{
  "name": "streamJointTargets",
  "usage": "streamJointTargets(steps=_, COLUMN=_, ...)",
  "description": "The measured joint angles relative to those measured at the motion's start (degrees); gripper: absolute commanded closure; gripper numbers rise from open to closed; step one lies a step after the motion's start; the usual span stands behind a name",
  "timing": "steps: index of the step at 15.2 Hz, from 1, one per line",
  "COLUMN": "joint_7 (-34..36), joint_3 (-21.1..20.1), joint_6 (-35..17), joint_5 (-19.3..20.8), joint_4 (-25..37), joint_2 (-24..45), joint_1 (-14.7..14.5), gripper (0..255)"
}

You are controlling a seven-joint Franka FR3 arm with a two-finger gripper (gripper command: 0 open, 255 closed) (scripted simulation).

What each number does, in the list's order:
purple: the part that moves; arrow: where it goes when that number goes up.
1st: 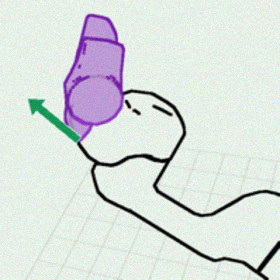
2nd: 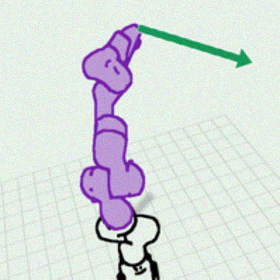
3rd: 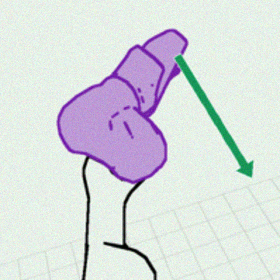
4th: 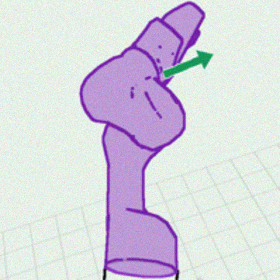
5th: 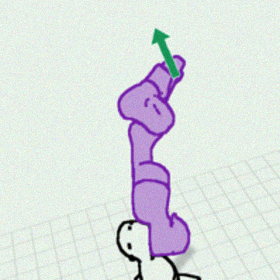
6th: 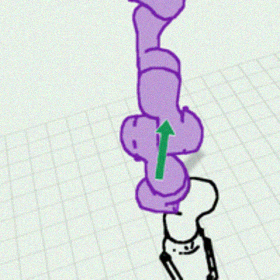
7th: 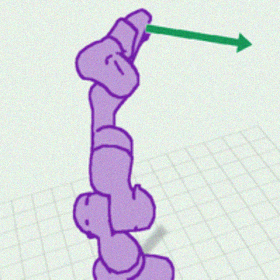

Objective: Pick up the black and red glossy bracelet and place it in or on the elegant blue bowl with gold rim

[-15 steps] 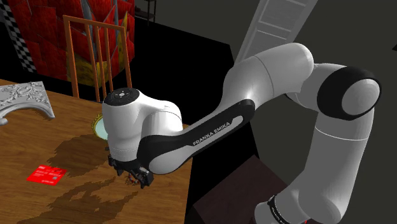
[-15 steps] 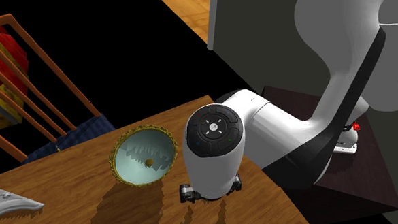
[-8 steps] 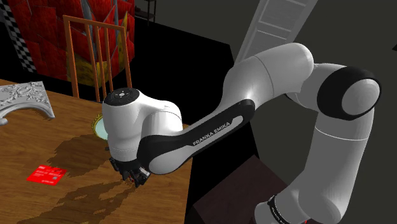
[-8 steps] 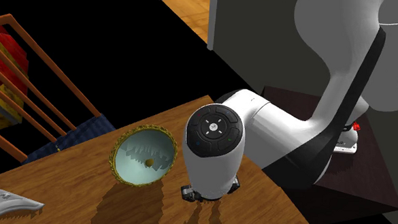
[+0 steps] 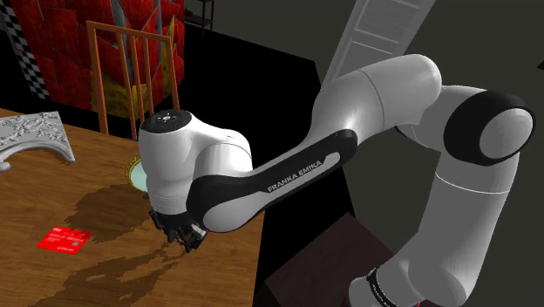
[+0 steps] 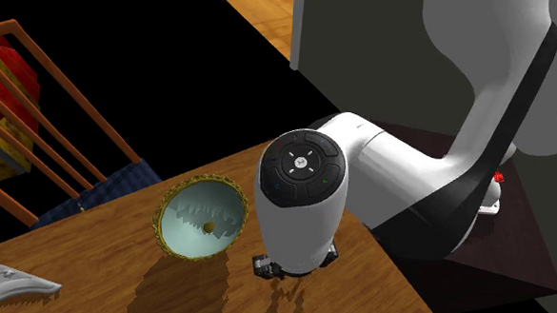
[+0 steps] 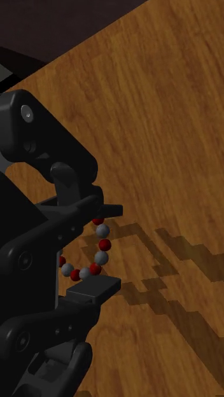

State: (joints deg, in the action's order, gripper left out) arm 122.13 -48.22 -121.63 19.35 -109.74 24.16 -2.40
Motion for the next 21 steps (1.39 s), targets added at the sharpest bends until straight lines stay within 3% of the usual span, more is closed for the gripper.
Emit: streamJointTargets(steps=21, joint_7=-4.31, joint_3=-4.06, joint_6=13.31, joint_5=-7.2, joint_4=8.23, joint_2=-7.59, joint_1=2.94, gripper=255)
